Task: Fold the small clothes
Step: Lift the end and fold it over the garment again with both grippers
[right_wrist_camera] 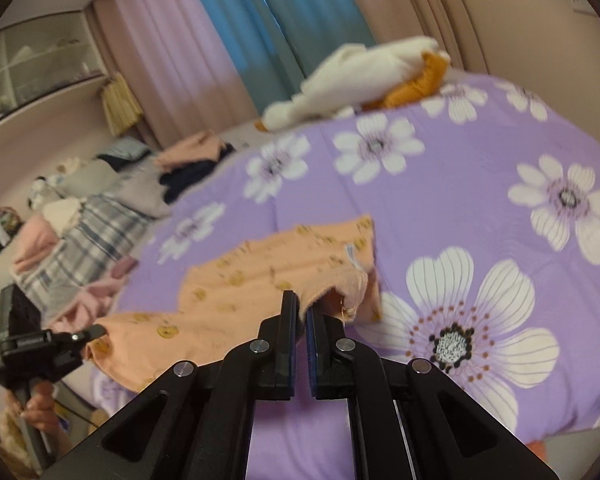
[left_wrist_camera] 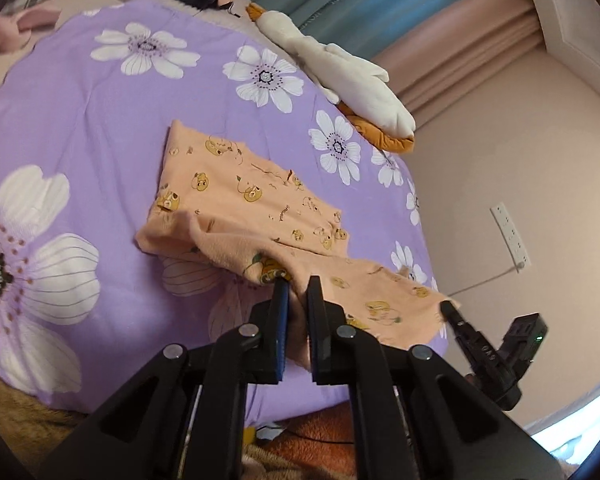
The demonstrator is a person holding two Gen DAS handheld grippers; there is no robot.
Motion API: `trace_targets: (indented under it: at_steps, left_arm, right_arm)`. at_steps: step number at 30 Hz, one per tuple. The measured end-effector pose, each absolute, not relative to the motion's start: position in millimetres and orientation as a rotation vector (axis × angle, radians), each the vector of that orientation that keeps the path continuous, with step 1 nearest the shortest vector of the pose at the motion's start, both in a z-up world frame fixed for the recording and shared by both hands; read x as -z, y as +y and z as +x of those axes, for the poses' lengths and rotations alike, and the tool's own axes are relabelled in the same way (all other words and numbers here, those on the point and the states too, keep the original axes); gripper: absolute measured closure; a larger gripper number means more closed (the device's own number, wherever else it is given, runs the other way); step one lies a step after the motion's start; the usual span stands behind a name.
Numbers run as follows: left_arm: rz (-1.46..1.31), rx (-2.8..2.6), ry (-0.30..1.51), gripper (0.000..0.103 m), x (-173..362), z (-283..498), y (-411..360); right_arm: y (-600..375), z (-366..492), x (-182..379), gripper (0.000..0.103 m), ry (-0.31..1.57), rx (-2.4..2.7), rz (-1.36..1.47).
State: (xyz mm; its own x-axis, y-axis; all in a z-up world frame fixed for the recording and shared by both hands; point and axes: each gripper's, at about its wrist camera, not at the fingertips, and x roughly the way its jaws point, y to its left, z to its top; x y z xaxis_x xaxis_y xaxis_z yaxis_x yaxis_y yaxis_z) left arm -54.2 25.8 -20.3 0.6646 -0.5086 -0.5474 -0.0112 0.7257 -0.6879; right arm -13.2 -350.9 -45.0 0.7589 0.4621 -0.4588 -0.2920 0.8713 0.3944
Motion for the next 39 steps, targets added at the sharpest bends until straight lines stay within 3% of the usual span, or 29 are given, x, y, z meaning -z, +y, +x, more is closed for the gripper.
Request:
trace_targets:
  at_steps: [17,26,39]
  left_arm:
    - [-0.643,0.267,0.862,0.096,14.3,-77.4,40.6]
    - [-0.620,0.250,0.871,0.095,20.0,-20.0,46.4]
    - [-0.709,0.152,0.994,0.095,72.7,129.6,74.3]
  right_arm:
    - [-352.8,-44.8,36.3,0.097,0.610,-0.417,0.376]
    - [-339.2,30.7,45.1,0.097,0.645,-0.394,0.359]
    - [-299.9,186.4,92.3,0.097,0.807,-0.319,0.358]
